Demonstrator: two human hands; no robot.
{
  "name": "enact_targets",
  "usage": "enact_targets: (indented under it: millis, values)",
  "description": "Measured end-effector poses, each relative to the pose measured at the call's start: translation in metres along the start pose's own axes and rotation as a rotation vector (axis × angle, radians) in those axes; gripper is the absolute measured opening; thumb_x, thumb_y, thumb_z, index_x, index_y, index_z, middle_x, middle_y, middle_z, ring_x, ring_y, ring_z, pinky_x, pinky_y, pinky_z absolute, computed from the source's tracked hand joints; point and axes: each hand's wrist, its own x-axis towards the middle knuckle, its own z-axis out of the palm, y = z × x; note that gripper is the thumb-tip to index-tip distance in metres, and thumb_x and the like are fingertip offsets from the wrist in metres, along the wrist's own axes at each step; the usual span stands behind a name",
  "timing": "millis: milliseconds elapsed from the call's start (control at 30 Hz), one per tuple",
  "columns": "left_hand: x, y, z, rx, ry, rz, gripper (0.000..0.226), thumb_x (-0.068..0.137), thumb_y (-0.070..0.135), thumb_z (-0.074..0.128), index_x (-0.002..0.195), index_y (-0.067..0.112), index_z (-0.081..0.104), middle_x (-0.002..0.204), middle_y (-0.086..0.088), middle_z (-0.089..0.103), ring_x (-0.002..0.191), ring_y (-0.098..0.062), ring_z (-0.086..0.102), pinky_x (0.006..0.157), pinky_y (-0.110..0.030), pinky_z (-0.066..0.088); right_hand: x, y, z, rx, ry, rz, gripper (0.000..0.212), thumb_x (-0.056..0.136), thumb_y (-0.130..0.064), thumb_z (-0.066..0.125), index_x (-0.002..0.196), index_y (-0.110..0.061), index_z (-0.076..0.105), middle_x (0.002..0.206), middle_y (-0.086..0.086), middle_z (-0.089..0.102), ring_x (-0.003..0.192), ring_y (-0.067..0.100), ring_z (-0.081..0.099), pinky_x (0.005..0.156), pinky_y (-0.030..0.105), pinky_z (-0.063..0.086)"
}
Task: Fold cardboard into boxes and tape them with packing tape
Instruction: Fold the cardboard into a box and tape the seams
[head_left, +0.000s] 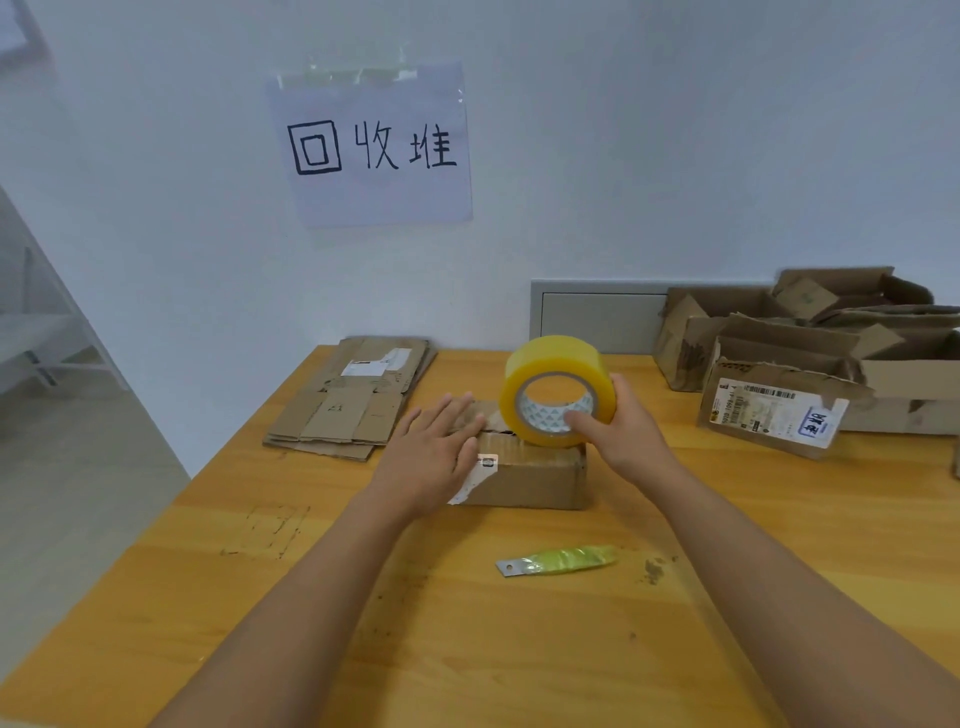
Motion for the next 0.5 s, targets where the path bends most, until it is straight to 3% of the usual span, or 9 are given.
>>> enact_targets:
  millis: [67, 200, 367, 500]
  values:
    - [0.001, 0.008, -0.002, 0.044, 0.028, 0.026, 0.083, 0.087, 0.050, -0.015, 0.156, 0.026, 0.025, 0.166, 0.007, 0.008, 0.153, -0.011, 0.001, 0.121, -0.032, -0.001, -0.001, 0.000, 0.000, -0.012, 0.010, 0.003, 0.038, 0.089, -0.026, 0.072, 0.119, -0.023, 0.049, 0.105, 0.000, 0.064, 0.096, 0.018, 0.063, 0.086, 0.049, 0.055]
    - [-0.003, 0.019, 0.001, -0.091, -0.049, -0.017, 0.057, 0.107, 0.043, 0.009, 0.159, 0.018, 0.007, 0.166, 0.000, 0.008, 0.153, -0.011, 0.002, 0.122, -0.027, -0.001, -0.003, 0.002, 0.000, -0.012, 0.022, -0.001, 0.039, 0.089, -0.025, 0.072, 0.121, -0.022, 0.048, 0.104, -0.004, 0.063, 0.095, 0.014, 0.062, 0.085, 0.047, 0.055]
    - [-0.004, 0.033, 0.005, -0.026, -0.080, -0.032, 0.078, 0.098, 0.065, 0.009, 0.158, 0.017, -0.001, 0.166, -0.002, -0.007, 0.152, -0.014, -0.013, 0.123, -0.033, -0.008, -0.002, 0.001, 0.002, -0.054, 0.034, -0.014, 0.038, 0.089, -0.026, 0.071, 0.120, -0.024, 0.048, 0.103, -0.005, 0.063, 0.095, 0.016, 0.062, 0.084, 0.045, 0.055]
    - [-0.004, 0.036, 0.006, -0.016, -0.087, -0.045, 0.087, 0.094, 0.073, 0.015, 0.159, 0.016, 0.002, 0.167, -0.001, 0.000, 0.153, -0.013, -0.004, 0.120, -0.030, -0.007, -0.003, -0.002, 0.004, -0.076, 0.040, -0.013, 0.039, 0.089, -0.025, 0.070, 0.120, -0.023, 0.047, 0.100, -0.006, 0.062, 0.095, 0.018, 0.061, 0.082, 0.043, 0.055]
